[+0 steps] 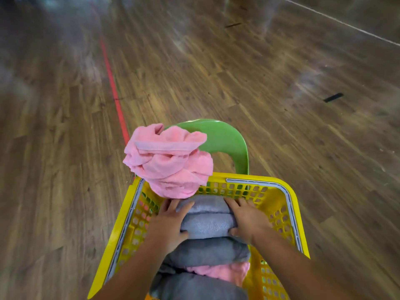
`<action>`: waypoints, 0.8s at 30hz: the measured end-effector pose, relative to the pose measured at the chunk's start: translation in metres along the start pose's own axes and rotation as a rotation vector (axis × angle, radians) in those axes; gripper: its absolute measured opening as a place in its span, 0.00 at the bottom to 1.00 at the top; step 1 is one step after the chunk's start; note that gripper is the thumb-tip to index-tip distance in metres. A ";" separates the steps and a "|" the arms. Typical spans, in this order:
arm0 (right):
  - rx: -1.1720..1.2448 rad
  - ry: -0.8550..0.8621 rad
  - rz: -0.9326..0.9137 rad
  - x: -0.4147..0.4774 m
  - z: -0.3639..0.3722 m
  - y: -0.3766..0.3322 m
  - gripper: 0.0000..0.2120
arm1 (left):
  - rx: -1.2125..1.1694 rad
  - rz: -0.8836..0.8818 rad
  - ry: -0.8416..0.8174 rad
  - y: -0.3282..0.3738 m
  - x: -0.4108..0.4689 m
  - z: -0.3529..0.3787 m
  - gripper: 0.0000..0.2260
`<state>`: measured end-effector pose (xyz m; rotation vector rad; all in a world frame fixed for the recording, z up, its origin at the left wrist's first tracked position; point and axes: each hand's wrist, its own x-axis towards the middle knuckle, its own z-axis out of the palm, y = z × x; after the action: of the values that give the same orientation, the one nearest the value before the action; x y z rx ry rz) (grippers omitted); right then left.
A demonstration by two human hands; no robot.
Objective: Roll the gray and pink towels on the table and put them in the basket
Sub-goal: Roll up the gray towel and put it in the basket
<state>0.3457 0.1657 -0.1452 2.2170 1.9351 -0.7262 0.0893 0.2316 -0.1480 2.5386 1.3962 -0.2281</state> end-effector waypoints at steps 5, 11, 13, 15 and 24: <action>0.002 -0.086 0.024 0.022 0.043 0.000 0.39 | -0.032 0.063 0.034 -0.014 0.009 0.046 0.23; -0.008 -0.116 0.053 0.007 0.048 0.001 0.38 | -0.040 0.039 0.072 -0.005 -0.007 0.044 0.21; 0.013 -0.105 0.043 0.000 0.033 -0.002 0.36 | -0.031 -0.012 0.077 -0.006 -0.012 0.031 0.20; 0.036 -0.088 0.045 -0.009 0.012 -0.008 0.35 | -0.039 -0.072 0.111 -0.007 -0.020 0.013 0.17; 0.031 0.181 -0.091 -0.019 -0.157 -0.059 0.29 | -0.204 -0.291 0.303 -0.027 -0.033 -0.136 0.24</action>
<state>0.3315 0.2196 0.0144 2.2985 2.1344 -0.5884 0.0521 0.2561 -0.0130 2.2660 1.7977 0.2501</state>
